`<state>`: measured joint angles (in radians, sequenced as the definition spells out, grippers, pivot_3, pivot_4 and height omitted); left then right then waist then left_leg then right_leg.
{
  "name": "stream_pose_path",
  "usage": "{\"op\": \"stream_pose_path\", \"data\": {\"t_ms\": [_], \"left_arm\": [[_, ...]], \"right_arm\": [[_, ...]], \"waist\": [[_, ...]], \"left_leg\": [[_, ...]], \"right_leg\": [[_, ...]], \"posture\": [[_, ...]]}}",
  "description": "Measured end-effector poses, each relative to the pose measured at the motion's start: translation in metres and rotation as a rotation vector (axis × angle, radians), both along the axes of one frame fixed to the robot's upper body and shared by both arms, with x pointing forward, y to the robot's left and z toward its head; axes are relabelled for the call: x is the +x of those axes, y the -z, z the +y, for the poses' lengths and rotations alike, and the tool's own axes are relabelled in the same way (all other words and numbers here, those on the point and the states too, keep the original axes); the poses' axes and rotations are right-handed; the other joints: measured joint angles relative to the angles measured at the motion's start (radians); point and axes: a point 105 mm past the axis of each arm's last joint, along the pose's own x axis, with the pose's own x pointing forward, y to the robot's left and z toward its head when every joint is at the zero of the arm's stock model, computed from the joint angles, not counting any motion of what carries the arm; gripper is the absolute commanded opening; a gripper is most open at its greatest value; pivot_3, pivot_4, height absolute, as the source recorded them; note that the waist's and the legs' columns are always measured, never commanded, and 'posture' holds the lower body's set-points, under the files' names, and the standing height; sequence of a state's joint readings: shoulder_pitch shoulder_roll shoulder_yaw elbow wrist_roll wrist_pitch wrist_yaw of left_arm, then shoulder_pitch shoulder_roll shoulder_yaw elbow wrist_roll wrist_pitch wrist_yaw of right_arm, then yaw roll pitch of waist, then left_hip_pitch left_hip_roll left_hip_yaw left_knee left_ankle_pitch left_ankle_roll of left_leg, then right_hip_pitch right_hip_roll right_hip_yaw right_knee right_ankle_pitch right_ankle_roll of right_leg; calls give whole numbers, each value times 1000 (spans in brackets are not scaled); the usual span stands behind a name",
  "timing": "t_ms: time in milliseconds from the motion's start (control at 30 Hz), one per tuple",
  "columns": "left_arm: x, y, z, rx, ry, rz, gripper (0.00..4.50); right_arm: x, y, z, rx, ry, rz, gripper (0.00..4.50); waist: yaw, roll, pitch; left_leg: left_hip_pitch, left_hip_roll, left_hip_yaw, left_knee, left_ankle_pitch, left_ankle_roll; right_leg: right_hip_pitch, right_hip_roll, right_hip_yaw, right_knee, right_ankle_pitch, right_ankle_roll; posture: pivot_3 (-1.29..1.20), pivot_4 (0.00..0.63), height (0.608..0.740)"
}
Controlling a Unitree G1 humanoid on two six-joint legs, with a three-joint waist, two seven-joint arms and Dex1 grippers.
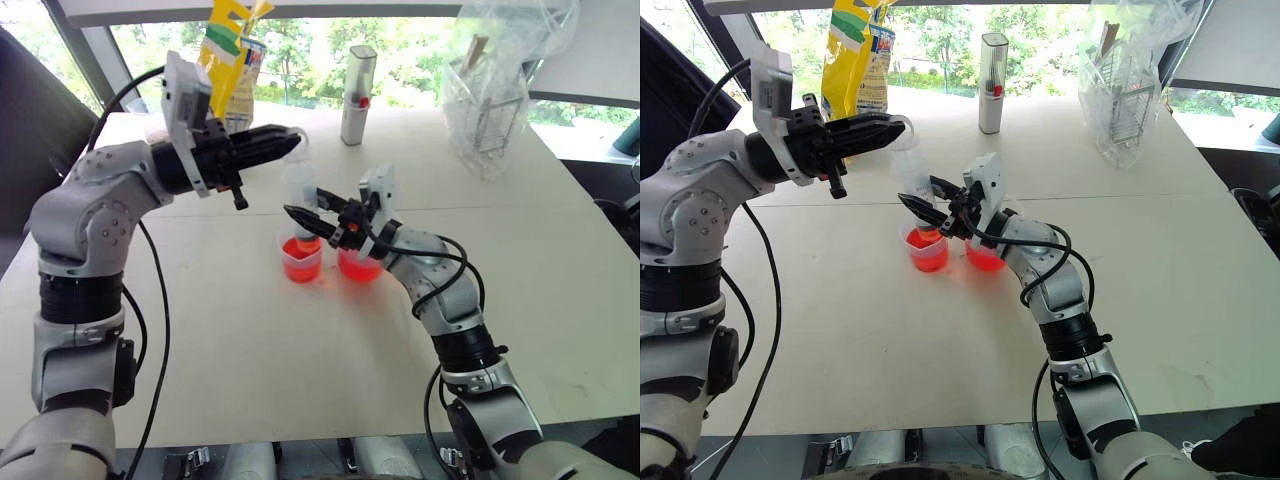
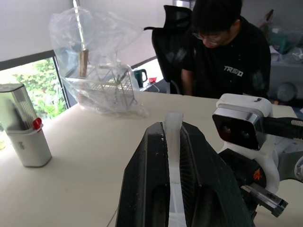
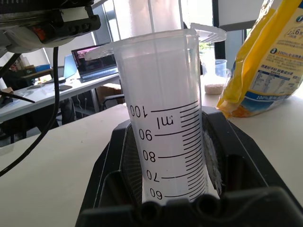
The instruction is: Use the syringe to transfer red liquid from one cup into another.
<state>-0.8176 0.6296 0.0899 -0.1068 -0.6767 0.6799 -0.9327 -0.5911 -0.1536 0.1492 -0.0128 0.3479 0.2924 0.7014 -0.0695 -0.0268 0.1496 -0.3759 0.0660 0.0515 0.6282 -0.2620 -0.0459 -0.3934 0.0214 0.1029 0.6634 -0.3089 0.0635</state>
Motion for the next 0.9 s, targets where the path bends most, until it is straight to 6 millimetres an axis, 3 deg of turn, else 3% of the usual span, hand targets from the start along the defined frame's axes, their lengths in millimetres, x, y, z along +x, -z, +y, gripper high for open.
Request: {"op": "stream_pose_path", "data": {"t_ms": [333,900], "left_arm": [[0,-2,4,19,-15,-61,25],[2,14,10,27,-45,-49,25]], "right_arm": [[3,-15,6,-1,-3,-7,1404],[3,-11,10,-25,-28,69,1404]], "waist": [[-1,0,0],[-1,0,0]], "left_leg": [[0,0,0,0,0,0],[0,0,0,-1,0,0]], "right_leg": [[0,0,0,0,0,0],[0,0,0,0,0,0]], "posture": [[0,150,740],[0,150,740]]}}
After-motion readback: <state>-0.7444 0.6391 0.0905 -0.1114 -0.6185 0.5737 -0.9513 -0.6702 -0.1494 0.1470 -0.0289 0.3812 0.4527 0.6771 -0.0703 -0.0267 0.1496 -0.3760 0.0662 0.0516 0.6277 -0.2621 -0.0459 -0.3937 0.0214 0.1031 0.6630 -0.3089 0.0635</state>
